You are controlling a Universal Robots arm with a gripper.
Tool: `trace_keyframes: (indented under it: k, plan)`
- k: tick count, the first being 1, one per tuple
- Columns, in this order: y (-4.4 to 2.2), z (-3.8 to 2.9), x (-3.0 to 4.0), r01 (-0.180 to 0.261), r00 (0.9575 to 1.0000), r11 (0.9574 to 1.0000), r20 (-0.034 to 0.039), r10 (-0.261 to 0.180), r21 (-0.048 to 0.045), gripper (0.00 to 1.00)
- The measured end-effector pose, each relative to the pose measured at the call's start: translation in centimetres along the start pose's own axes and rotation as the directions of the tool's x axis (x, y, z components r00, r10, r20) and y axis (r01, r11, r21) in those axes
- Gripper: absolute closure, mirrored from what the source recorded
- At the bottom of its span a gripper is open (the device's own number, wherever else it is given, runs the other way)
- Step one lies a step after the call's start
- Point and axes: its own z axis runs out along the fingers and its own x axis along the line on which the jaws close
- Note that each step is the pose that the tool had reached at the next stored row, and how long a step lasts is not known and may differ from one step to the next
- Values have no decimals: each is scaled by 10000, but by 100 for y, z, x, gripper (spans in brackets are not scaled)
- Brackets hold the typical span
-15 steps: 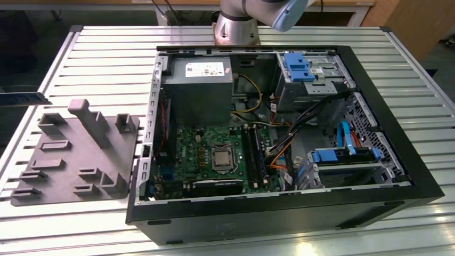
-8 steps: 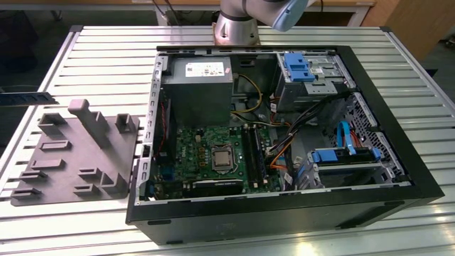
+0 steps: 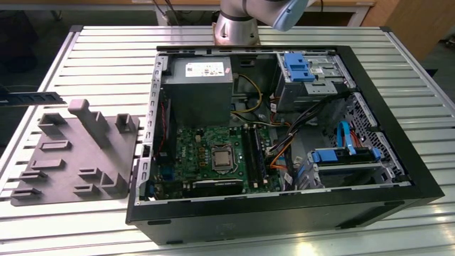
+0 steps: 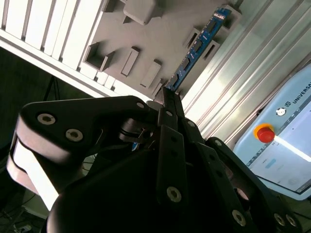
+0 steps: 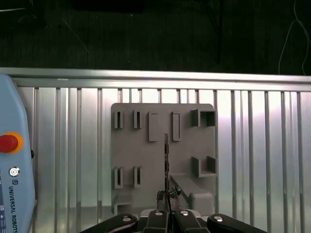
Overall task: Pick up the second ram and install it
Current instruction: 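Pick up the second ram and move it above second insertion slot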
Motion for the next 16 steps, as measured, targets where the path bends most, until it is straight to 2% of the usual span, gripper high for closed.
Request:
trace_keyframes:
  k: [16]
  plan:
    - [-218, -5, -4, 0, 10000, 10000, 0, 0, 1, 88]
